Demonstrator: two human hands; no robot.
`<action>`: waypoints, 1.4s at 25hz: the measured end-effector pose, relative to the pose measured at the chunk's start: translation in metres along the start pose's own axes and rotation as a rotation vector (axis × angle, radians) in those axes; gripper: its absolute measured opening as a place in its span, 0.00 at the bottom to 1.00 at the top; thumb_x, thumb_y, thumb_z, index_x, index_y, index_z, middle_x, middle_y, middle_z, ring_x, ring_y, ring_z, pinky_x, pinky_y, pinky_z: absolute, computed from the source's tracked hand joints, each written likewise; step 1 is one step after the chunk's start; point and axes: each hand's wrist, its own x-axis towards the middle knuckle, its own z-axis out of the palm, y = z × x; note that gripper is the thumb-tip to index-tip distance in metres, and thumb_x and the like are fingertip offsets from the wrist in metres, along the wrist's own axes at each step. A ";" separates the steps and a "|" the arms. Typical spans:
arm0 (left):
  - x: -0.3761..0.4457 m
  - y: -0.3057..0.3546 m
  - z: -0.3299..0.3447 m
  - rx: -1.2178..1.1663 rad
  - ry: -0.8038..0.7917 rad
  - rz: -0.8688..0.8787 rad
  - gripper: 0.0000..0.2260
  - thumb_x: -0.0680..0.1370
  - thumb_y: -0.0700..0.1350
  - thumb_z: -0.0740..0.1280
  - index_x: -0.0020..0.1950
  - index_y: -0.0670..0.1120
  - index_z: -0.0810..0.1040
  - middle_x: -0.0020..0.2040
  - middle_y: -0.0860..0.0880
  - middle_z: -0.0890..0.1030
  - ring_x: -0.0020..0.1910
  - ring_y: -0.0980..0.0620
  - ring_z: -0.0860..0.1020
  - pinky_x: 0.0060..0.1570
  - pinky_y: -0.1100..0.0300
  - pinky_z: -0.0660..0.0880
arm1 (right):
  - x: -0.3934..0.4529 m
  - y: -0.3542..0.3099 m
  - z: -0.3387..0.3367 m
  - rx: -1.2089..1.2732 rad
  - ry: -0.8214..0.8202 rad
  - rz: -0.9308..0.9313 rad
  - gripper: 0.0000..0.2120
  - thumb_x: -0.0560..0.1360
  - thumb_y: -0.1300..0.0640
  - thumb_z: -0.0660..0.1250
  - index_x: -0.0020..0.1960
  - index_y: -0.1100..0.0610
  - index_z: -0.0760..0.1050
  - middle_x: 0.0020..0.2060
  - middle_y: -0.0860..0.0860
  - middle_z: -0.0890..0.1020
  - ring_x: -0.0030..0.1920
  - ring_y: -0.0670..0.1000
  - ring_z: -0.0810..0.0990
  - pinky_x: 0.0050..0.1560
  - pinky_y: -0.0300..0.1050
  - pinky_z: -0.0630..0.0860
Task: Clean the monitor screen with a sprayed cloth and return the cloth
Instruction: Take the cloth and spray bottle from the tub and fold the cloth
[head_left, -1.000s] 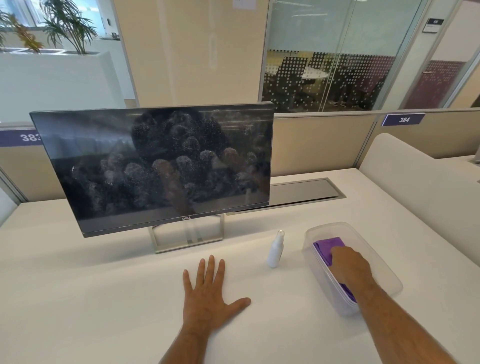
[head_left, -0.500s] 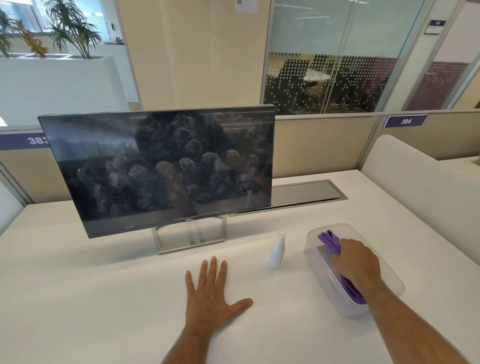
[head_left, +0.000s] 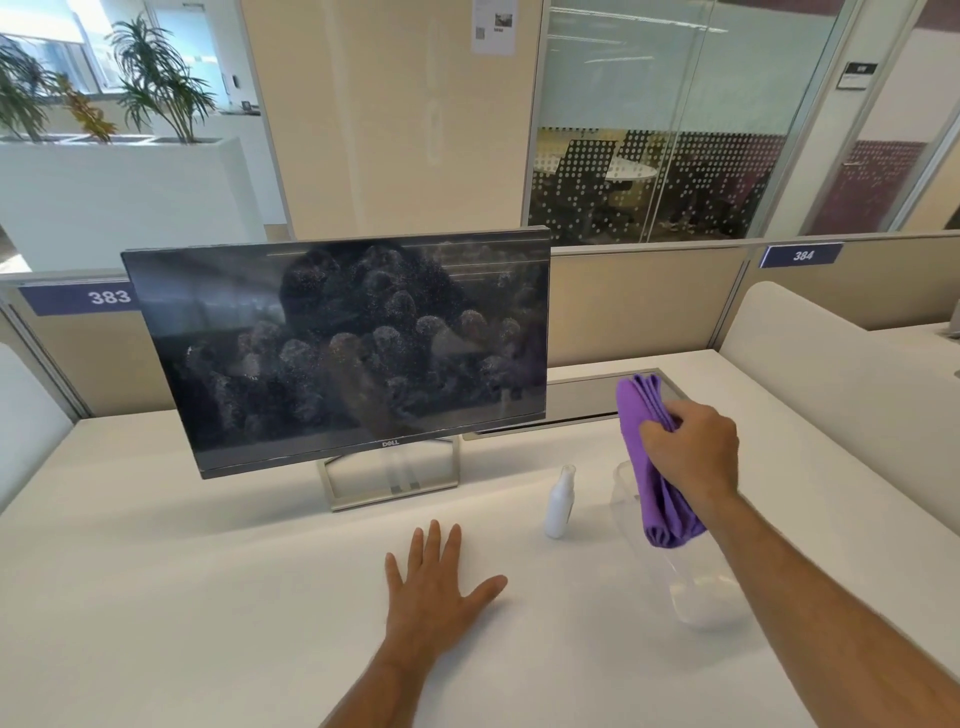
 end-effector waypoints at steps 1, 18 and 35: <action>-0.002 0.004 -0.006 -0.061 0.012 -0.001 0.45 0.72 0.78 0.47 0.82 0.55 0.46 0.83 0.51 0.43 0.81 0.49 0.41 0.78 0.40 0.40 | -0.004 -0.012 0.002 0.031 0.005 -0.030 0.10 0.70 0.59 0.67 0.32 0.60 0.71 0.26 0.54 0.74 0.27 0.56 0.71 0.27 0.45 0.67; -0.052 0.007 -0.072 -1.380 0.199 -0.148 0.11 0.82 0.53 0.66 0.55 0.48 0.83 0.49 0.49 0.86 0.49 0.46 0.85 0.50 0.48 0.84 | -0.151 -0.110 0.122 0.251 -0.516 -0.111 0.12 0.76 0.49 0.71 0.57 0.52 0.83 0.49 0.47 0.85 0.42 0.48 0.81 0.39 0.34 0.78; -0.050 -0.048 -0.048 -1.218 0.191 -0.316 0.13 0.75 0.33 0.66 0.50 0.49 0.83 0.44 0.52 0.87 0.45 0.50 0.85 0.43 0.55 0.84 | -0.157 -0.086 0.129 0.375 -0.712 0.228 0.14 0.75 0.65 0.64 0.41 0.47 0.80 0.40 0.50 0.86 0.44 0.55 0.85 0.50 0.55 0.82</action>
